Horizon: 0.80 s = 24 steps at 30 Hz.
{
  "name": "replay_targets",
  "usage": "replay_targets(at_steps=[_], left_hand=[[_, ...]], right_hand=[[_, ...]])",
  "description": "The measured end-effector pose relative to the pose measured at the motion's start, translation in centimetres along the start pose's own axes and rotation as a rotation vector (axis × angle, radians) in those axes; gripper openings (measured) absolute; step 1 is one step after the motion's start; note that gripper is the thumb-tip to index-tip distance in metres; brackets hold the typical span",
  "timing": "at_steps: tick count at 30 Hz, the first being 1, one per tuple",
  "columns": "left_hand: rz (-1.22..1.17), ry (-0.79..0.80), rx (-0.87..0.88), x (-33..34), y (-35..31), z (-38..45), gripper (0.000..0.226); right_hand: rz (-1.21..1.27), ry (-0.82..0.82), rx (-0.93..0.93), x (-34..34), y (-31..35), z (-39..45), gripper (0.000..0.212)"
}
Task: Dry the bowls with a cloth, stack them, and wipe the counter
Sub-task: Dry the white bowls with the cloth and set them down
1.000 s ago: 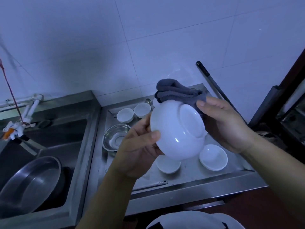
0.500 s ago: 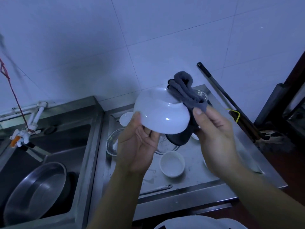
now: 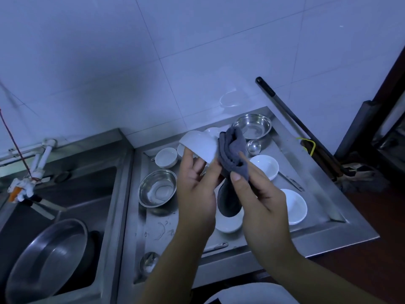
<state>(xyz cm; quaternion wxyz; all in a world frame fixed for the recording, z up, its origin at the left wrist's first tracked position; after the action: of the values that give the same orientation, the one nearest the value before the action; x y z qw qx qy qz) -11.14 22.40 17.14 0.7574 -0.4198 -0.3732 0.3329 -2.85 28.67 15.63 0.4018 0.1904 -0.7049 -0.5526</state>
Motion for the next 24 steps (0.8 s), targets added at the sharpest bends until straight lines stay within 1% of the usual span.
replay_targets(at_steps=[2,4,6,8,13,15,16,18,19,20,22,24], left_hand=[[0.052,0.050,-0.045,-0.1,0.1,-0.4,0.042],[0.094,0.133,-0.107,-0.1,0.3,-0.9,0.047],[0.134,0.211,-0.158,-0.1,0.3,-1.0,0.048],[0.136,0.239,-0.186,-0.2,0.1,-0.7,0.047],[0.105,0.194,-0.203,-0.4,-0.4,0.1,0.045],[0.131,0.209,-0.208,-0.2,-0.2,0.4,0.046],[0.184,0.229,-0.196,-0.2,0.0,0.5,0.049],[0.398,0.304,-0.128,-0.4,0.3,0.5,0.058],[0.555,0.381,-0.085,-0.6,0.5,0.4,0.061],[0.742,0.495,-0.032,-0.7,0.6,0.3,0.062],[1.104,0.759,0.118,-0.5,0.6,0.0,0.063],[1.333,0.979,0.240,-0.1,1.0,-0.5,0.069]], right_hand=[[0.078,-0.082,0.127,-0.8,0.1,1.2,0.021],[0.049,-0.141,0.231,-2.0,0.2,2.9,0.023],[0.012,-0.098,0.292,-3.1,0.5,4.0,0.026],[-0.009,-0.044,0.292,-3.7,0.8,4.4,0.027],[0.025,0.051,0.252,-4.6,0.8,4.6,0.027],[0.049,0.032,0.301,-5.2,0.9,5.1,0.026],[0.062,0.003,0.354,-5.5,0.9,5.4,0.026],[0.060,-0.063,0.478,-6.3,0.7,6.3,0.027],[0.037,-0.095,0.513,-6.8,0.7,6.8,0.027],[0.016,-0.127,0.520,-7.3,0.9,7.2,0.026],[-0.023,-0.155,0.479,-7.9,1.4,7.5,0.022],[-0.093,-0.123,0.417,-7.8,1.7,7.4,0.017]])
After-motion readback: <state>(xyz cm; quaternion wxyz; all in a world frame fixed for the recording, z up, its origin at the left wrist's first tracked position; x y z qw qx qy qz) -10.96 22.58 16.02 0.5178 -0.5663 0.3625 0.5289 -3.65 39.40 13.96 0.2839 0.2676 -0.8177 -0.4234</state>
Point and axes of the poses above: each hand's wrist, its own z-axis towards the middle knuckle, its own x-axis out of the palm, y = z × x, the point moved 3 cm from there along z, towards the middle knuckle, and after that the axes turned 14 degrees about x, right-handed, at the moved point
